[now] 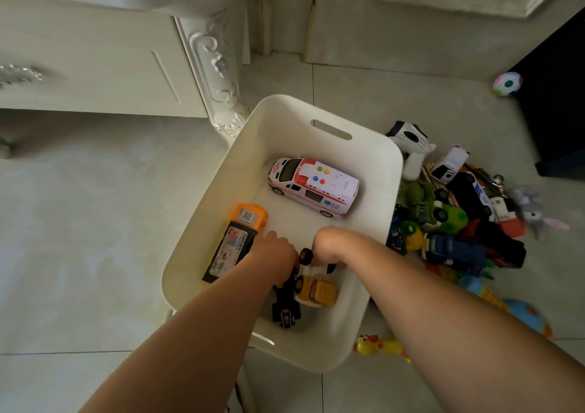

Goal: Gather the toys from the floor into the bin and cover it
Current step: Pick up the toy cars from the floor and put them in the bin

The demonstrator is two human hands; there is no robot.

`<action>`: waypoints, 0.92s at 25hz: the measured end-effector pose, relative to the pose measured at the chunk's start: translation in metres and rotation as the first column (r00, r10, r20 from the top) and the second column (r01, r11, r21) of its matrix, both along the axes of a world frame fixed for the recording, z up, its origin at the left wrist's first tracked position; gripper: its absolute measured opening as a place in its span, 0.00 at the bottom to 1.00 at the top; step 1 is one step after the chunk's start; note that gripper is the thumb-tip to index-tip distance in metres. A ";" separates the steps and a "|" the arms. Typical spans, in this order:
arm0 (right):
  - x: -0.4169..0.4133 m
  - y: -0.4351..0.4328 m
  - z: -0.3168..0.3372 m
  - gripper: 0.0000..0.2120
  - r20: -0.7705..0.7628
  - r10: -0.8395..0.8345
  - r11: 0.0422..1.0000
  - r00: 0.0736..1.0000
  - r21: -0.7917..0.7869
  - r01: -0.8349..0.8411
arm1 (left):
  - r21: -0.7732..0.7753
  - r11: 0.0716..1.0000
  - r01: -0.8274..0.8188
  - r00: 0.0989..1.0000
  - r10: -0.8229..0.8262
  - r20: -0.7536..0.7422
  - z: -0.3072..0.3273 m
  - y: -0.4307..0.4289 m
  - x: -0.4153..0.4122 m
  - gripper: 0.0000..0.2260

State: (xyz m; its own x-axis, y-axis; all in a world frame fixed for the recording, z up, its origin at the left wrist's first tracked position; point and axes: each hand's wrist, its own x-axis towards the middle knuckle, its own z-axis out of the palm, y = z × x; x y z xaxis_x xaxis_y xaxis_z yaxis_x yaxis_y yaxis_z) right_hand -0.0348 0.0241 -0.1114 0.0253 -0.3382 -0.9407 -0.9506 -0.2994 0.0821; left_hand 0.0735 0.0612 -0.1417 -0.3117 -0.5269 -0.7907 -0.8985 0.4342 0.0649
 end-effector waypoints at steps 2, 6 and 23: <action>0.001 0.002 -0.004 0.15 -0.010 0.072 0.997 0.997 0.005 -0.072 | -0.002 1.000 -0.018 0.998 0.018 -0.052 0.003 0.002 0.003 0.20; -0.003 0.003 -0.007 0.10 -0.055 0.143 0.990 0.988 0.012 -0.143 | -0.004 0.997 -0.079 0.983 0.077 -0.166 0.017 -0.005 0.007 0.19; -0.018 0.011 0.046 0.25 0.581 -0.349 0.832 0.736 -0.170 0.528 | 0.131 0.920 -0.368 0.900 0.389 -0.198 0.056 -0.012 -0.003 0.25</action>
State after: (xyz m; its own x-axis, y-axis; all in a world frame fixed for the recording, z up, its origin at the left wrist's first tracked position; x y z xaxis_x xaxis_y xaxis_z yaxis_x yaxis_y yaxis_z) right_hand -0.0524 0.0351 -0.0657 0.2385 -0.6963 -0.6770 -0.8924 0.1179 -0.4356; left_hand 0.0703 0.0491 -0.0854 -0.2706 -0.5701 -0.7757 -0.9535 0.0475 0.2977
